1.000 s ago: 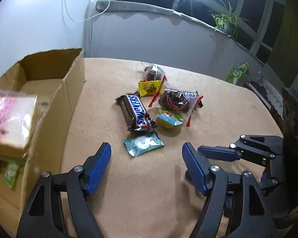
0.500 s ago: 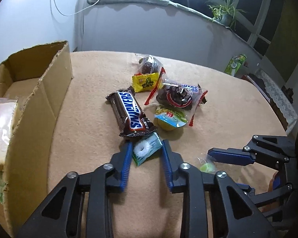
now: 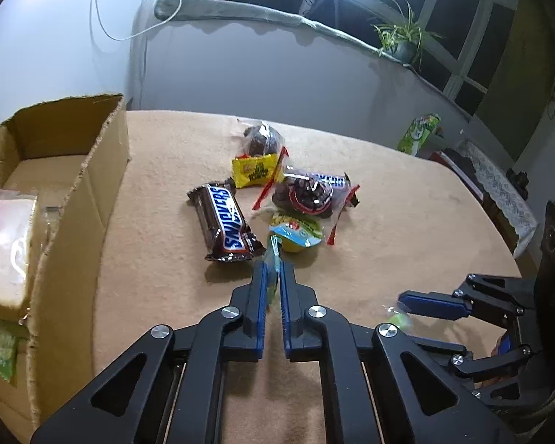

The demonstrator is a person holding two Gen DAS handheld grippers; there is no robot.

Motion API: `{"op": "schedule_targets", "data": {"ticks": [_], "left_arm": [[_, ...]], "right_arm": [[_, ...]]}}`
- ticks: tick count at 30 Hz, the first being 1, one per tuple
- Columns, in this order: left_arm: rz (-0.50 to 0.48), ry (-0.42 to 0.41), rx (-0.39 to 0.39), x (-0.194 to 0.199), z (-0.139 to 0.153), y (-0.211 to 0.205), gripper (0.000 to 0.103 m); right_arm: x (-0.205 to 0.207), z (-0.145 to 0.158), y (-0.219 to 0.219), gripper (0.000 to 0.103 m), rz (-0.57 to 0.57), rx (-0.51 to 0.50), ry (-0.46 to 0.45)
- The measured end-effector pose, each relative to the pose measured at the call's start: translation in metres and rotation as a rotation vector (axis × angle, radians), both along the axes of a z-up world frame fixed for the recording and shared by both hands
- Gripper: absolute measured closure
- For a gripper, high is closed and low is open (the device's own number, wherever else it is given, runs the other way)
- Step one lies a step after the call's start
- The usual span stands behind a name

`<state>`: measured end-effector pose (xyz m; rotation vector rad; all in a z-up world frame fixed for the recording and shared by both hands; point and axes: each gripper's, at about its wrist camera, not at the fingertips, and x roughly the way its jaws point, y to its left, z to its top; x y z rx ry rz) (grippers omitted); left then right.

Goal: Organize snacks
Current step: 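Grasp the green candy packet with the left gripper while the right grasps a small clear bag, then carry both items over the cardboard box and open both grippers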

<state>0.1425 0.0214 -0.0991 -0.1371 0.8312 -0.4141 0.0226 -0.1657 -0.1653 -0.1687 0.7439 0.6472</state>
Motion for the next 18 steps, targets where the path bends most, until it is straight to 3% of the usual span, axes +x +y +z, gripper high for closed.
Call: {"op": "schedule_targets", "data": {"ticks": [18], "left_arm": [[-0.005,-0.150,-0.024,-0.055,0.057,0.004,0.099]], "right_arm": [[-0.027,0.040,-0.016,0.067,-0.058,0.029,-0.105]]}}
